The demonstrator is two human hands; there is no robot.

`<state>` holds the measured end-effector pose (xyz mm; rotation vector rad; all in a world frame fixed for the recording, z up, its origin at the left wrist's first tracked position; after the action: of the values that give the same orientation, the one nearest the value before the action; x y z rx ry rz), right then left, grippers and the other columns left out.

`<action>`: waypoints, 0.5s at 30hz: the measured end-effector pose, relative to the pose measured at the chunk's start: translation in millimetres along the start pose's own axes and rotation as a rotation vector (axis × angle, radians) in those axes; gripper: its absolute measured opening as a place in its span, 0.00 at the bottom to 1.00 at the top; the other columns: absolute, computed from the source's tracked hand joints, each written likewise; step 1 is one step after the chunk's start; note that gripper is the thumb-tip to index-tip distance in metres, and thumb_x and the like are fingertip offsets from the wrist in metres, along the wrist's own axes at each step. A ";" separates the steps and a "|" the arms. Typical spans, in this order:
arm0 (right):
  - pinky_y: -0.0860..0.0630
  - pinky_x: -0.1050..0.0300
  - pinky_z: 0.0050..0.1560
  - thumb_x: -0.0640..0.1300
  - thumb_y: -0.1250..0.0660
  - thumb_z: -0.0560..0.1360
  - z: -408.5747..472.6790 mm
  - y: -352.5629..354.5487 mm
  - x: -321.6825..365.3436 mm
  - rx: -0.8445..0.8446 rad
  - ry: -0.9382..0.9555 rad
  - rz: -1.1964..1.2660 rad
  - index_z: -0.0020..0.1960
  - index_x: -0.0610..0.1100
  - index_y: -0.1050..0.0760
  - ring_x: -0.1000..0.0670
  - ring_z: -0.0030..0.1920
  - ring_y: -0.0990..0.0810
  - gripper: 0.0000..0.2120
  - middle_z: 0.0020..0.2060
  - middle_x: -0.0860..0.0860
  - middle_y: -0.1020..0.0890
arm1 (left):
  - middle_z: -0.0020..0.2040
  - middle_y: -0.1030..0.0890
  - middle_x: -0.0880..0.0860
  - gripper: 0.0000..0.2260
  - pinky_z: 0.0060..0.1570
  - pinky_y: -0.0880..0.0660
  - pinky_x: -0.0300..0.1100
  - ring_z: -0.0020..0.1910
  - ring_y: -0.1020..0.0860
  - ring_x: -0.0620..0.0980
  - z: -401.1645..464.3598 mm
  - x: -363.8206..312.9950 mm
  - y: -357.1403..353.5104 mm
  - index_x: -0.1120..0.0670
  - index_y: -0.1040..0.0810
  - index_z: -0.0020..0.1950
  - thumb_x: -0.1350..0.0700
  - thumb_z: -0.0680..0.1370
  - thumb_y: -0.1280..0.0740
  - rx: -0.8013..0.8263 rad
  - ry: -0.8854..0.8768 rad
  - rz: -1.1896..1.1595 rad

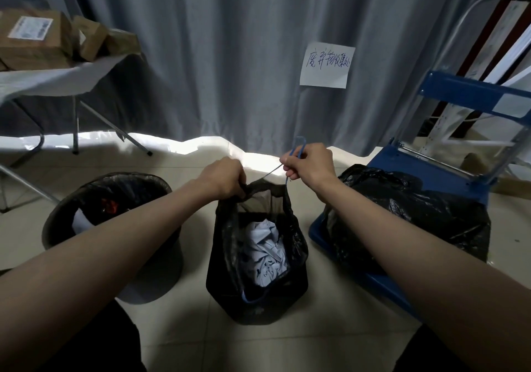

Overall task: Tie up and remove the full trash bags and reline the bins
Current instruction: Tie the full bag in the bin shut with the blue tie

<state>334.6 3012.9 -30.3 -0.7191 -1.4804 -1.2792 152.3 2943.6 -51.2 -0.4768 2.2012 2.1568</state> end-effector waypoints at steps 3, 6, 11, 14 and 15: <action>0.20 0.61 0.36 0.34 0.29 0.74 1.9 1.7 -0.7 -0.040 0.008 0.011 0.45 0.32 0.18 0.51 0.29 0.23 0.04 0.32 0.44 0.19 | 0.48 0.17 0.53 0.15 0.42 0.25 0.42 0.48 0.19 0.55 -4.4 2.2 -10.3 0.52 0.15 0.50 0.51 0.66 0.21 0.153 0.043 0.104; 0.21 0.61 0.35 0.35 0.29 0.74 0.5 -2.4 5.0 -0.041 0.046 0.056 0.43 0.34 0.18 0.52 0.30 0.23 0.04 0.32 0.44 0.18 | 0.51 0.17 0.54 0.21 0.44 0.27 0.43 0.48 0.21 0.54 -8.5 -4.1 -21.1 0.55 0.18 0.54 0.47 0.66 0.20 0.265 0.055 0.162; 0.21 0.59 0.38 0.37 0.28 0.73 -1.9 -7.8 13.4 0.098 0.085 0.149 0.42 0.38 0.18 0.52 0.31 0.22 0.02 0.33 0.45 0.19 | 0.45 0.18 0.46 0.23 0.51 0.33 0.45 0.49 0.23 0.49 -0.9 -8.7 -6.5 0.48 0.16 0.48 0.37 0.60 0.21 0.212 0.052 0.063; 0.20 0.58 0.40 0.37 0.27 0.73 -2.7 -7.5 14.6 0.152 0.104 0.150 0.42 0.39 0.18 0.51 0.32 0.21 0.02 0.32 0.46 0.18 | 0.37 0.18 0.43 0.15 0.45 0.28 0.40 0.40 0.22 0.44 5.6 -11.6 8.6 0.45 0.16 0.40 0.41 0.60 0.19 0.034 -0.021 -0.395; 0.20 0.58 0.38 0.36 0.28 0.74 -3.7 -7.7 15.6 0.172 0.107 0.158 0.43 0.38 0.18 0.51 0.31 0.21 0.02 0.33 0.46 0.17 | 0.33 0.20 0.42 0.11 0.42 0.29 0.39 0.36 0.24 0.41 5.3 -14.8 11.5 0.45 0.16 0.38 0.45 0.61 0.18 -0.019 -0.057 -0.533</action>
<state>323.9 3004.8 -18.7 -0.6307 -1.3988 -1.0410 162.7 2951.7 -36.8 -0.8717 1.7603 1.8739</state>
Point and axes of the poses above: each hand's wrist, its own z-axis towards the middle knuckle, its own y-axis out of the back of the hand, x = y × z, the point moved 1 cm from there along z, towards the middle knuckle
